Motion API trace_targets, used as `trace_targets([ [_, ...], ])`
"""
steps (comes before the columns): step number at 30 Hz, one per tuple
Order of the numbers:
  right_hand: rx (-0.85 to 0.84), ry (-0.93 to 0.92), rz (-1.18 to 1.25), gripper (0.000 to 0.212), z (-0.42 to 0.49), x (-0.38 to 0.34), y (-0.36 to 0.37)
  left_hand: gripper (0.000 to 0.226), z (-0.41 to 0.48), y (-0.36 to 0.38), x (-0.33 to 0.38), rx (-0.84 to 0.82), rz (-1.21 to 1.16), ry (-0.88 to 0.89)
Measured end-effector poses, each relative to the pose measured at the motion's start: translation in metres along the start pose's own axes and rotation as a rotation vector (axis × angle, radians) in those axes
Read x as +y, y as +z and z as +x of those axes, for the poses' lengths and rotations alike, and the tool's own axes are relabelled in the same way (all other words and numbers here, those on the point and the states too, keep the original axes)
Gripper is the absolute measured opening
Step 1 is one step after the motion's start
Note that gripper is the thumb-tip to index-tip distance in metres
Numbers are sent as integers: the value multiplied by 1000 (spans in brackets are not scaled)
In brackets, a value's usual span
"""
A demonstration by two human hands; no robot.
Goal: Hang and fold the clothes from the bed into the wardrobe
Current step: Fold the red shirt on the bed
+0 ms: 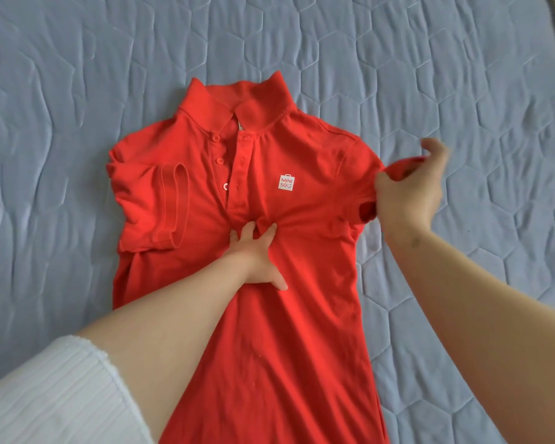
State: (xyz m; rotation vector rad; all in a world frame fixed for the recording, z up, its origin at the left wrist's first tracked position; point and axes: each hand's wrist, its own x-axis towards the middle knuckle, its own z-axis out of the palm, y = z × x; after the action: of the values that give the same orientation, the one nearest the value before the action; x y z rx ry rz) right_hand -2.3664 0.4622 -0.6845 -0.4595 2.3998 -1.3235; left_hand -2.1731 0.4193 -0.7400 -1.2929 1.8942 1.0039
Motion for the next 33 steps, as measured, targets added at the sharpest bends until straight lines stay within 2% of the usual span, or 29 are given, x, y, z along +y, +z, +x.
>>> trace_targets([
  [2, -196, -173, -83, 59, -16, -5, 17, 121, -1, 1, -4, -2, 10, 24],
  [5, -606, -265, -202, 69, -44, 1, 34, 121, -1, 2, -11, 3, 29, 52],
  [6, -665, -285, -225, 70, -53, 7, 36, 118, -1, 2, -15, 5, 20, 69],
  [7, -649, -294, -234, 68, -62, 12, 35, 115, -1, 0, -19, 7, -8, 92],
  [8, -564, -285, -229, 64, -69, 17, 32, 111, -2, -2, -23, 13, -54, 117],
  [10, -320, -178, -228, 57, -80, 27, 20, 101, -7, -5, -25, 66, -197, 146],
  [12, -213, -8, -284, 54, -88, 40, 4, 86, -14, -6, -18, 265, -348, 99],
  [14, -301, 143, -363, 57, -94, 55, -12, 69, -25, -6, -1, 554, -366, 56],
  [15, -366, 200, -388, 58, -98, 62, -19, 64, -30, -6, 9, 664, -328, 88],
  [18, -480, 289, -415, 50, -108, 78, -35, 58, -35, -2, 40, 785, -155, 314],
  [20, -499, 304, -413, 37, -110, 83, -40, 54, -30, -3, 56, 753, -41, 416],
  [22, -517, 343, -397, 24, -111, 87, -44, 48, -21, -3, 69, 644, 54, 423],
  [24, -561, 398, -385, 22, -113, 92, -48, 45, -11, 0, 80, 479, 175, 350],
  [27, -604, 400, -398, 23, -121, 105, -58, 63, 1, 6, 95, 233, 330, 207],
  [29, -594, 376, -402, 22, -126, 114, -66, 70, 5, 10, 101, 195, 387, 188],
  [33, -646, 364, -401, 23, -127, 122, -73, 73, 10, 15, 101, 220, 499, 161],
])
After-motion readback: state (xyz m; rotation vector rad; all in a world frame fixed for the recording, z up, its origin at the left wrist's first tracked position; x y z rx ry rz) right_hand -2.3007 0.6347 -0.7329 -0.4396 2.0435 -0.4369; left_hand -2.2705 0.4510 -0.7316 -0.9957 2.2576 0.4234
